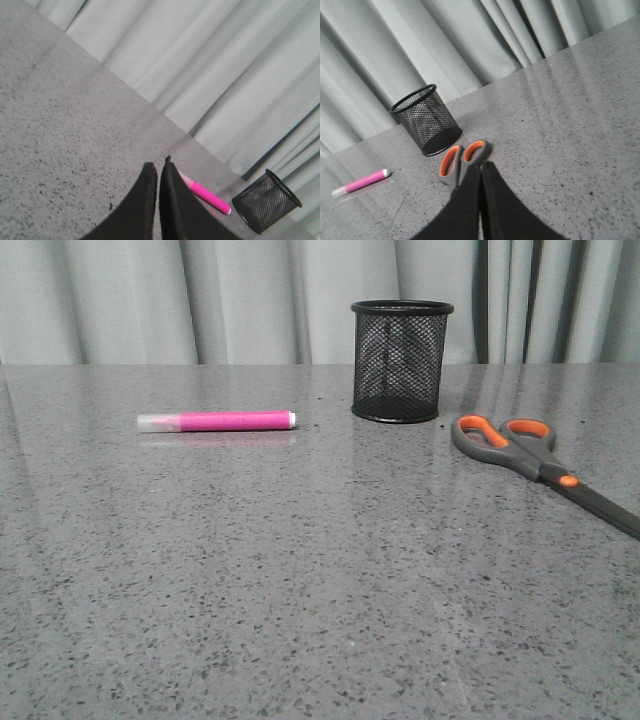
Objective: Put pen and scissors into bin
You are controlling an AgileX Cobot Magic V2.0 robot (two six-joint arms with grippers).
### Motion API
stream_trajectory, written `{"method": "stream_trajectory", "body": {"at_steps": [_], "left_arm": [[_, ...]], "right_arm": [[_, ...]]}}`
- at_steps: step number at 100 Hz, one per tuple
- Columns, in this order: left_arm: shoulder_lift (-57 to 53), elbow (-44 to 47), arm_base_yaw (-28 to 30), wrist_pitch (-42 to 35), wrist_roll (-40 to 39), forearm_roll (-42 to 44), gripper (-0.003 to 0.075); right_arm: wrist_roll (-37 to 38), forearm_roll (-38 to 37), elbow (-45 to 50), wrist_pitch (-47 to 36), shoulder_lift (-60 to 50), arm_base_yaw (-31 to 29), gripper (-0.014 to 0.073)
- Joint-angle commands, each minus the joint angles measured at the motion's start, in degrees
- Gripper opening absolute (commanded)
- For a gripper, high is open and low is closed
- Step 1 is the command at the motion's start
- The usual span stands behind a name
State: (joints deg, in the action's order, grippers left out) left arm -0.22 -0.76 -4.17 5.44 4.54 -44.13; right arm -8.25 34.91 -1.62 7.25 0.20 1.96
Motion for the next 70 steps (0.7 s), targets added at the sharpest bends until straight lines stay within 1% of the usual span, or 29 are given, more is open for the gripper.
{"method": "stream_trajectory", "body": {"at_steps": [1,5,18,19,21,27,39,50,59,66,70], "left_arm": [[0.97,-4.71,0.09,0.63,-0.16,1.51,-0.0019],[2.28,-6.59,0.09,2.03,-0.16,3.66,-0.0019],[10.17,-15.96,0.09,7.96,0.01,15.92,-0.0019],[10.17,-15.96,0.09,8.37,0.01,15.92,-0.0019],[12.12,-18.01,0.09,9.59,0.60,18.19,-0.0019],[16.13,-22.52,0.09,13.36,3.18,21.24,-0.0019],[24.62,-29.47,0.09,19.19,9.85,21.93,-0.0019],[30.09,-33.31,0.09,21.85,10.89,21.81,-0.0018],[33.31,-35.35,0.09,23.38,11.81,21.68,-0.0018],[35.27,-36.38,0.09,23.99,11.80,21.68,0.0000],[36.24,-36.80,0.09,23.99,11.80,21.59,0.0031]], "right_arm": [[-1.69,-1.42,-5.30,-0.91,3.98,-0.33,-0.0053],[-2.91,-2.08,-6.94,0.17,6.40,-0.33,-0.0053],[-7.57,-2.55,-14.56,5.34,15.46,-0.33,-0.0053],[-8.23,-2.55,-15.02,5.68,16.58,-0.33,-0.0053],[-8.86,-2.55,-16.40,6.78,18.30,-0.33,-0.0053],[-11.39,-2.55,-20.73,10.59,23.00,-0.33,-0.0053],[-12.98,-2.55,-28.68,16.97,32.88,-0.33,-0.0054],[-13.87,-2.55,-33.27,18.83,39.06,-0.33,-0.0053],[-15.67,-2.55,-35.90,20.58,41.89,-0.33,-0.0044],[-17.28,-2.55,-37.26,21.11,43.28,-0.33,0.0005],[-17.43,-2.55,-37.75,21.11,43.87,-0.33,0.0062]]}}
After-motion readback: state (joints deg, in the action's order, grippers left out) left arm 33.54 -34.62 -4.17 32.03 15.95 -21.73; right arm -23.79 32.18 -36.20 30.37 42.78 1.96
